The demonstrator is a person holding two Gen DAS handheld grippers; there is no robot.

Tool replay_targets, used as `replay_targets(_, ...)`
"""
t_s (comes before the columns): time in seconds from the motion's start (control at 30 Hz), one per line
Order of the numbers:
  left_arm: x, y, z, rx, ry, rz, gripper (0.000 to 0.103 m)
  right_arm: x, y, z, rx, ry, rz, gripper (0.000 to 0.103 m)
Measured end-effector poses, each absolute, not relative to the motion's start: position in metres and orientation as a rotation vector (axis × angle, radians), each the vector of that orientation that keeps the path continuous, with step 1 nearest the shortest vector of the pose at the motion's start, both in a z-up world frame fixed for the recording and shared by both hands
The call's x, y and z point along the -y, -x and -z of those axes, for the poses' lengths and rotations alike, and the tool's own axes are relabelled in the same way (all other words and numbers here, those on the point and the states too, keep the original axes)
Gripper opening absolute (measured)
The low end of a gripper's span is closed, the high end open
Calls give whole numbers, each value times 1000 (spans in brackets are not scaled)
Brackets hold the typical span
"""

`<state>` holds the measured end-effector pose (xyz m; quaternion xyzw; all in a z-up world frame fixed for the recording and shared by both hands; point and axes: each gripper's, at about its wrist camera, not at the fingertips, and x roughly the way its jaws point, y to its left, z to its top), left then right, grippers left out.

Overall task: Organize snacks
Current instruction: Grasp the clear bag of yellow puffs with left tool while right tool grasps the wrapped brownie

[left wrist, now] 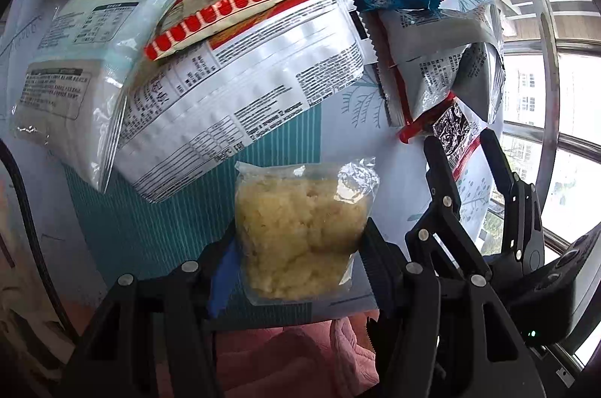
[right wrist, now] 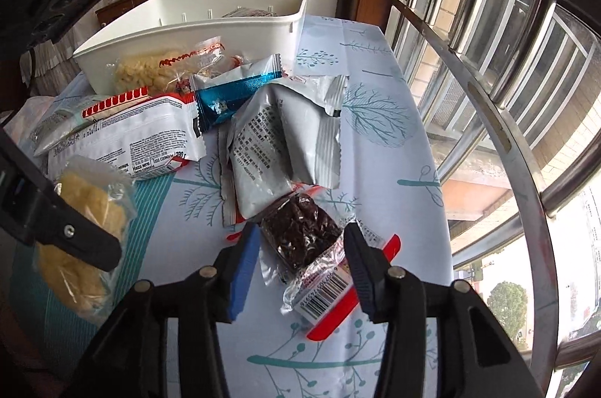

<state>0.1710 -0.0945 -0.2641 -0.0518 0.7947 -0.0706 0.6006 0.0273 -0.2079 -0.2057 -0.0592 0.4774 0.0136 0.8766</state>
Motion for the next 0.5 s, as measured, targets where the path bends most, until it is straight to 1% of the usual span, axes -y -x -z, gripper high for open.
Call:
replay_targets(0.1,83,-165,259,-1841,134,154,59,205,-28,208,-983,165,-42,64)
replay_targets(0.2,74,-161,253,-1837,150,142,59,205,-37,212,-1003,173,-90,68)
replay_targets(0.3,65,-159,248,-1829,169,124,59,202,-44,219,-1019,211,-115,68)
replay_targets(0.37,34,-166,247,-1824,176,117,59,200,-47,223,-1031,232,-114,68)
replay_targets(0.5,9,-168,238,-1809,188,104,59,206,-52,227,-1051,195,-112,68)
